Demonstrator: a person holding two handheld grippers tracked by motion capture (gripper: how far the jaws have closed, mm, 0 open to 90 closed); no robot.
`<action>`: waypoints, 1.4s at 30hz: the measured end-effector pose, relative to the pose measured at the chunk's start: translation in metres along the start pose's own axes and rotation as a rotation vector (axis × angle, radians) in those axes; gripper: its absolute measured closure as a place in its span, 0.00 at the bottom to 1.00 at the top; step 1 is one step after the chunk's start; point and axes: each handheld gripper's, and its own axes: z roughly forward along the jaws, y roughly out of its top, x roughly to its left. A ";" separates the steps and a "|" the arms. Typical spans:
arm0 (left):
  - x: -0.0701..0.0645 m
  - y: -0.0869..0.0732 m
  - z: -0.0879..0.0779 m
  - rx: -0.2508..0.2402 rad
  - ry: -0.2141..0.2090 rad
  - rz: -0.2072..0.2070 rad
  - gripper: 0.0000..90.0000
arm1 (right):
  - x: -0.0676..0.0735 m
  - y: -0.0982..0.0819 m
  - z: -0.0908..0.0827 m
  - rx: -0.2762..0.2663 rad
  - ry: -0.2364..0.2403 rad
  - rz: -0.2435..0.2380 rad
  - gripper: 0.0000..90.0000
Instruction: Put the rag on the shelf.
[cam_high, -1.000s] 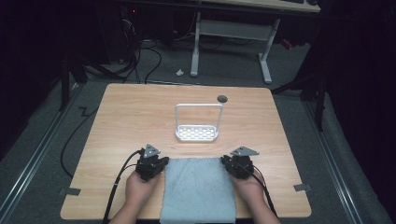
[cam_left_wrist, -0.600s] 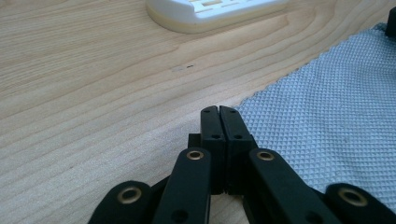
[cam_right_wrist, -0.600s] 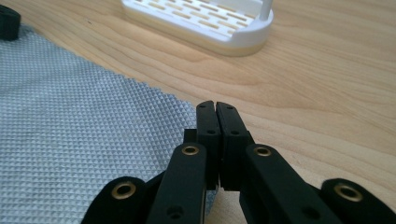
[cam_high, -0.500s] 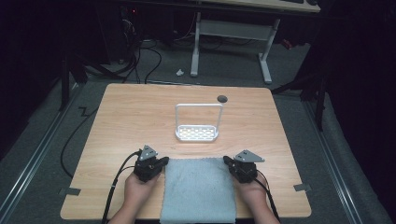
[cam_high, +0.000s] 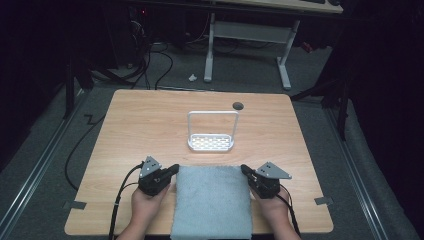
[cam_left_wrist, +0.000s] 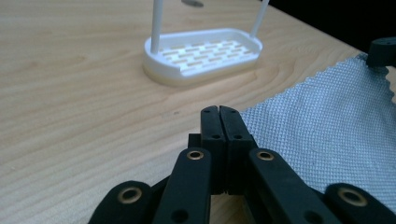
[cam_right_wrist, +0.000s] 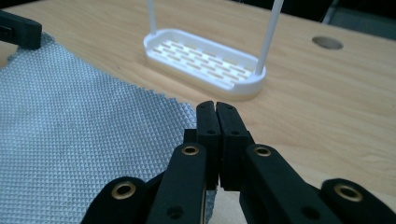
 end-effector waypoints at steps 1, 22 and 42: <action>-0.001 0.002 -0.002 -0.012 0.002 0.003 0.99 | 0.000 0.001 -0.002 -0.010 0.000 -0.003 1.00; -0.024 0.077 -0.041 -0.238 0.022 0.121 0.99 | -0.004 0.059 -0.047 -0.268 -0.037 -0.030 1.00; -0.026 0.129 -0.039 -0.311 0.036 0.211 1.00 | -0.023 0.114 -0.057 -0.355 -0.076 -0.027 1.00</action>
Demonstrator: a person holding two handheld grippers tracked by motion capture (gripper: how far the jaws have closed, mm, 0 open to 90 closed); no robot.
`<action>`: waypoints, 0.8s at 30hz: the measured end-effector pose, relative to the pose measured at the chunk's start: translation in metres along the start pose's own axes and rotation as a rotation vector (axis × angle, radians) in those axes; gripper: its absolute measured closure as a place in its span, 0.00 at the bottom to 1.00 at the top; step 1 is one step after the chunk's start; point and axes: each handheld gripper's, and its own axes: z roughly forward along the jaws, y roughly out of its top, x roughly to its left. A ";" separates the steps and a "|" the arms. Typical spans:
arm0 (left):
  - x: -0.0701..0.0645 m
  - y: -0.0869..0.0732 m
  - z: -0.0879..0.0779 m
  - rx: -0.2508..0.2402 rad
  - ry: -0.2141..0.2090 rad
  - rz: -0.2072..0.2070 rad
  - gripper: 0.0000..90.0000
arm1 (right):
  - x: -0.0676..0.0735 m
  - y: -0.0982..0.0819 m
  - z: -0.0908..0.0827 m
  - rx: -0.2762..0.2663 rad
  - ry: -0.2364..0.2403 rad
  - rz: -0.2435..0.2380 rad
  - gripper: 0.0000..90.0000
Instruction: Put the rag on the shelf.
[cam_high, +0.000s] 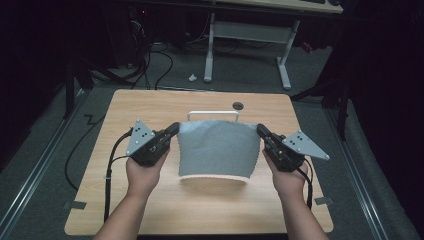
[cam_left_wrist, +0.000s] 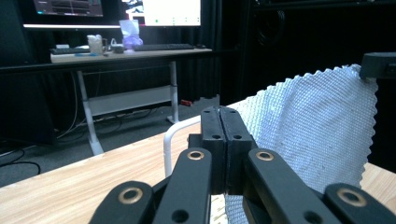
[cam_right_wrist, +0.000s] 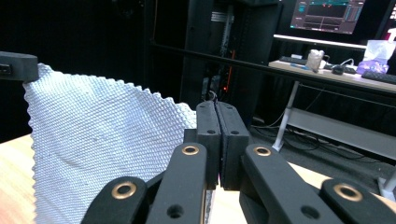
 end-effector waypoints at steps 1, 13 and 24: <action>0.001 0.001 0.001 0.003 0.004 0.005 1.00 | -0.001 0.001 0.001 0.000 -0.003 0.003 1.00; 0.016 0.021 0.018 -0.031 0.027 0.014 1.00 | -0.014 0.016 0.015 -0.030 -0.018 0.021 1.00; 0.038 0.037 0.047 -0.007 0.074 0.050 1.00 | -0.030 0.029 0.048 -0.029 -0.036 0.048 1.00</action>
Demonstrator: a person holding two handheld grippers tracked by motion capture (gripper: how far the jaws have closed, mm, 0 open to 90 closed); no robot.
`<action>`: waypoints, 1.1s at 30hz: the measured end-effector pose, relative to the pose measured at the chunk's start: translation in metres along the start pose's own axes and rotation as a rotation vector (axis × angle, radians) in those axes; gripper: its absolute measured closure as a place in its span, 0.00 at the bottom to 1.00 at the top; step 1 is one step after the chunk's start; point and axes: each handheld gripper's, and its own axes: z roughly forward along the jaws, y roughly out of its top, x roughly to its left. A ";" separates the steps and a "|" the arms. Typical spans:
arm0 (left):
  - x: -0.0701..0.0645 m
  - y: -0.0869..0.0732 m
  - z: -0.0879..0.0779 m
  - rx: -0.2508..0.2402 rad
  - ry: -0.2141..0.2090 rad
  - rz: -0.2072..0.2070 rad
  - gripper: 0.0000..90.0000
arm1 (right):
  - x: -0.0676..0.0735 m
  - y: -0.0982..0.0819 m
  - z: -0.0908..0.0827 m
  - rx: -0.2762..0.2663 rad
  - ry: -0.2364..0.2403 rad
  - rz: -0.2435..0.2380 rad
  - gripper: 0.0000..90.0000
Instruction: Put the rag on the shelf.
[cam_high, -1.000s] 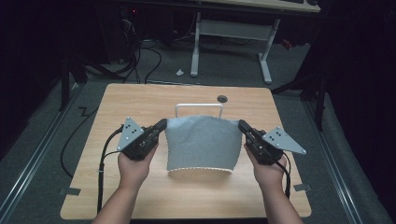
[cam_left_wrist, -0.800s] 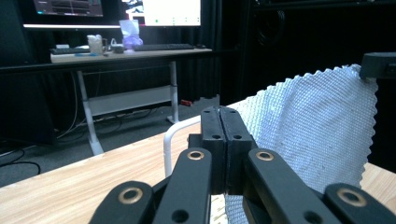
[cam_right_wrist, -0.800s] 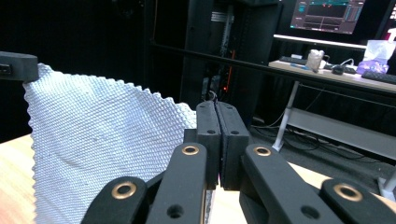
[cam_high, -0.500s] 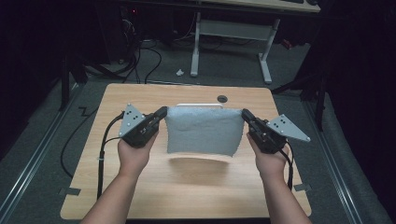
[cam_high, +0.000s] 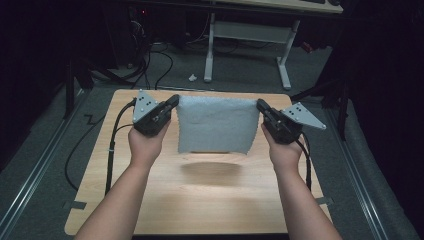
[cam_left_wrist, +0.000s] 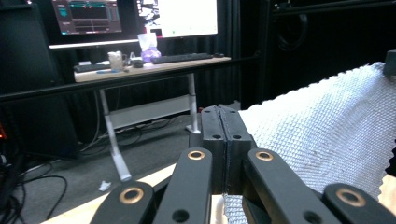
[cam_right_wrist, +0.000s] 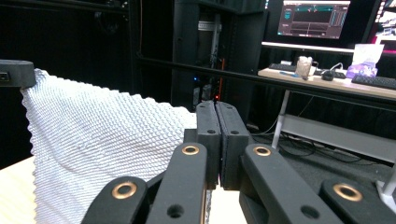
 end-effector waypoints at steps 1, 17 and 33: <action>0.001 0.001 0.001 -0.001 0.004 0.003 1.00 | -0.001 0.001 0.003 0.008 -0.001 0.002 1.00; 0.017 0.016 0.034 0.013 0.060 0.009 1.00 | -0.020 0.019 0.042 0.032 -0.055 -0.038 1.00; 0.036 -0.014 0.071 0.172 0.102 0.000 1.00 | -0.030 0.000 0.090 0.172 -0.082 -0.075 1.00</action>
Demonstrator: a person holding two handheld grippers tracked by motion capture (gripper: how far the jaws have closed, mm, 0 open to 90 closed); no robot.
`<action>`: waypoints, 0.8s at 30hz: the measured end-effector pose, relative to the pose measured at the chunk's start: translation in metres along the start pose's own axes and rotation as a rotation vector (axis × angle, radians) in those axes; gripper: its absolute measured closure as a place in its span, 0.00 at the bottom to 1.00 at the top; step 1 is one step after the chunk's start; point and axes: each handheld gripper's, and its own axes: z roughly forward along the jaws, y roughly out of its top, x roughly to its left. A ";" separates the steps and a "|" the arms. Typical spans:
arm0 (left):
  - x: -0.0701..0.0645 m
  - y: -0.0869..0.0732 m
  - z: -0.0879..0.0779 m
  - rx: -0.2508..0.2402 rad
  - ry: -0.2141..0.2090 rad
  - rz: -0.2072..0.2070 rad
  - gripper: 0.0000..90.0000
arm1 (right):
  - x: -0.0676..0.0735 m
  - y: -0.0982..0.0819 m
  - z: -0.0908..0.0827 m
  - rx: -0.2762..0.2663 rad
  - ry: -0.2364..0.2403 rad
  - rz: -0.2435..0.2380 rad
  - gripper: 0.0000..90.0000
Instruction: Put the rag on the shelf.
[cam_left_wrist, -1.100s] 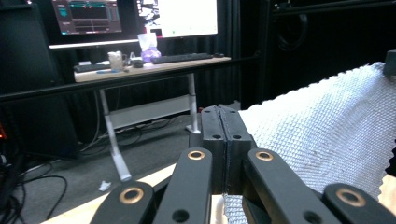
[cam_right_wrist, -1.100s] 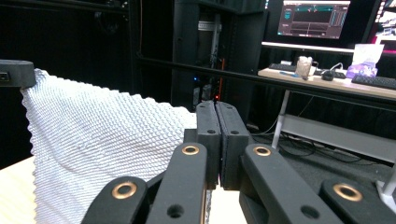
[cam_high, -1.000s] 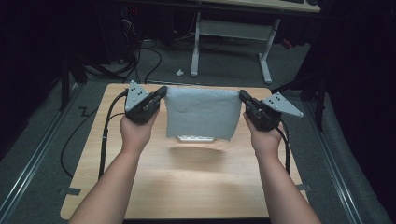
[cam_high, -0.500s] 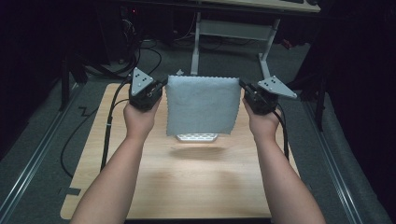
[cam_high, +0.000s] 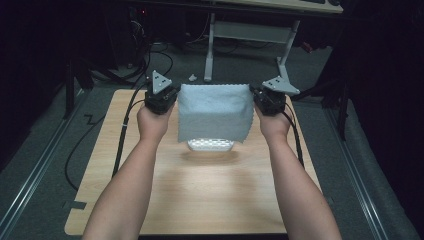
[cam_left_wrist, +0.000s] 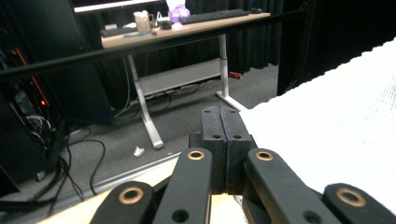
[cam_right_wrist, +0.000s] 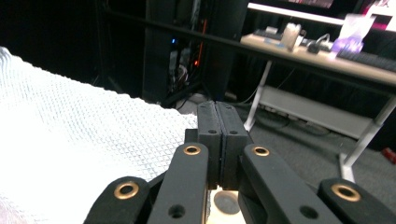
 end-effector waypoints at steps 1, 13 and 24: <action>0.001 -0.003 0.001 0.017 -0.002 0.000 1.00 | 0.001 -0.005 0.003 0.012 0.005 0.001 1.00; 0.006 -0.042 0.008 0.103 -0.053 -0.036 1.00 | 0.007 -0.041 0.020 0.105 0.054 0.018 1.00; -0.003 -0.072 0.006 0.161 -0.117 -0.067 1.00 | 0.009 -0.070 0.019 0.134 0.094 0.065 1.00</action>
